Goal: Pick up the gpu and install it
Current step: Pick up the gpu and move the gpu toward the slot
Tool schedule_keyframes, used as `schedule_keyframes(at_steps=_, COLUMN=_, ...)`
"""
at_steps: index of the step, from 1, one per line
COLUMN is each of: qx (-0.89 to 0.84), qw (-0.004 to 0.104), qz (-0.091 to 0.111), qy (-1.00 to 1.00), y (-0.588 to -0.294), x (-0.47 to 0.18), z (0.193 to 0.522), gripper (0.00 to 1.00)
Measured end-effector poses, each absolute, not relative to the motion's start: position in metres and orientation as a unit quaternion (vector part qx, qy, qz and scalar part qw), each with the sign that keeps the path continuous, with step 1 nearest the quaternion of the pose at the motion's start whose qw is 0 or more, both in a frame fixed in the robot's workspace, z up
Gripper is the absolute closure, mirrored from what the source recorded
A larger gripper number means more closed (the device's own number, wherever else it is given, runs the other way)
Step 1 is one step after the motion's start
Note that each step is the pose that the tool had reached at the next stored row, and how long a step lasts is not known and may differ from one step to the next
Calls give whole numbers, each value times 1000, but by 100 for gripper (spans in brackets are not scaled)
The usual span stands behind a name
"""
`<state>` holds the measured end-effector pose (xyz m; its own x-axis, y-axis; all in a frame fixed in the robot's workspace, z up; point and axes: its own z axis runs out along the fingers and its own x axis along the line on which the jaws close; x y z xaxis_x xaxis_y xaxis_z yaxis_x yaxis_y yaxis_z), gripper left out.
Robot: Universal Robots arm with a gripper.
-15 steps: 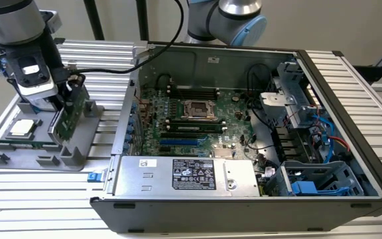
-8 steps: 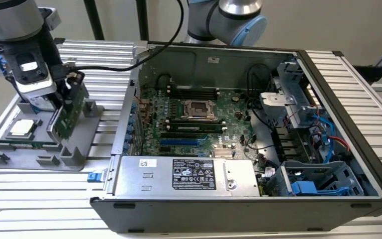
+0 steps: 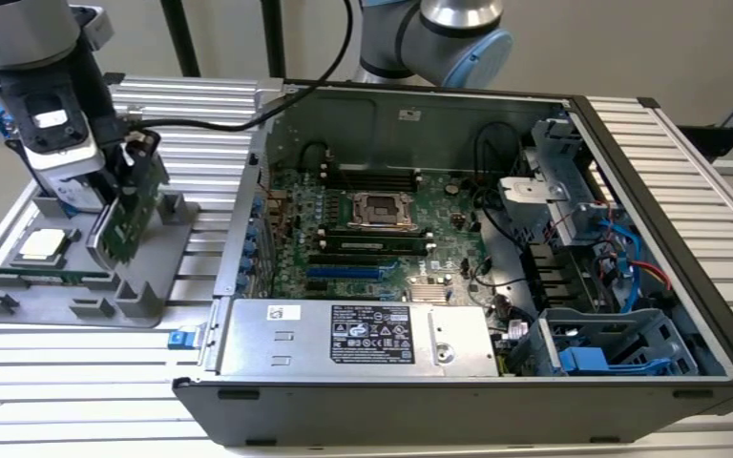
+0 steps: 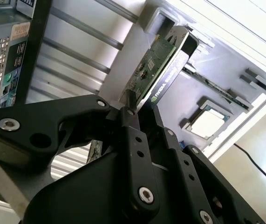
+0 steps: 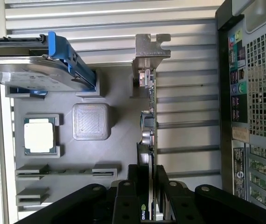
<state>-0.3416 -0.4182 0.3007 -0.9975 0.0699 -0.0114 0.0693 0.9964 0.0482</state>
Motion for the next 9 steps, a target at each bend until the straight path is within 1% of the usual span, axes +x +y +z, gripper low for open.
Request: schedule_keyframes(at_steps=9, qx=35, qw=7, qz=24, qy=999, y=-418, x=-342, z=309, gripper=100)
